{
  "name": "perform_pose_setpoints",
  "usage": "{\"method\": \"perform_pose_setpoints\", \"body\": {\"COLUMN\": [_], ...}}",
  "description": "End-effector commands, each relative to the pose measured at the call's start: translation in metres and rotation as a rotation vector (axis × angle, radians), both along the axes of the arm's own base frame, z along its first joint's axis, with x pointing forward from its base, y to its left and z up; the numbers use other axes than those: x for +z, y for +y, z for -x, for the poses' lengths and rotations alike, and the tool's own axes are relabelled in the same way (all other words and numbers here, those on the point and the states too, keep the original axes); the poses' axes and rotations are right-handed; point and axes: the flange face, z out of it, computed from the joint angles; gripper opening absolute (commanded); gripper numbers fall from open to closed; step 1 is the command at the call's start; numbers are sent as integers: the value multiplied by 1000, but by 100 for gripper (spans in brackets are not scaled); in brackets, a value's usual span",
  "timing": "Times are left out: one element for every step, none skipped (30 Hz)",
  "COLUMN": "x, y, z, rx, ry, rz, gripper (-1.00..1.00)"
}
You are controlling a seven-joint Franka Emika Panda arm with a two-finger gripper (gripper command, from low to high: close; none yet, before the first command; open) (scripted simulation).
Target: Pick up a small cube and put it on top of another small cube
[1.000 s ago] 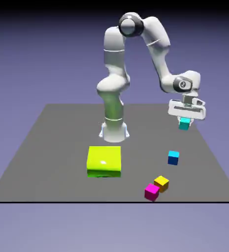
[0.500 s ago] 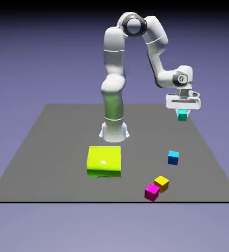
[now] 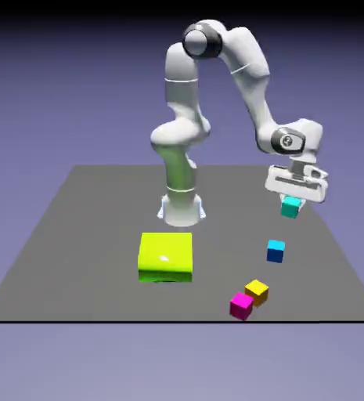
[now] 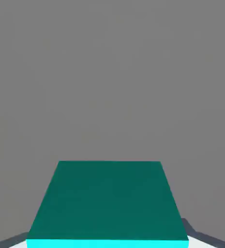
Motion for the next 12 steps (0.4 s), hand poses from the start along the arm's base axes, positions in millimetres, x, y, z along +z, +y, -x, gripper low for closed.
{"method": "perform_pose_setpoints", "body": {"x": [0,0,-10,-20,-30,-41,-52,-63,-67,-67,-67,-56], "y": [-9,-9,-10,-12,-13,-15,-18,-20,-21,-21,-21,-19], "z": [-15,-15,-18,-21,-23,-25,-26,-27,-27,-27,-27,-27], "rx": [-43,-43,-44,-44,-45,-44,-44,-43,-43,-43,-43,-44], "ry": [-1,-1,-3,-5,-6,-5,-4,-2,-1,-1,-1,-3], "rz": [-1,-1,0,0,0,0,0,-1,-1,-1,-1,0], "gripper": [-100,-100,-100,-100,-100,-100,-100,-100,-100,100,100,100]}}
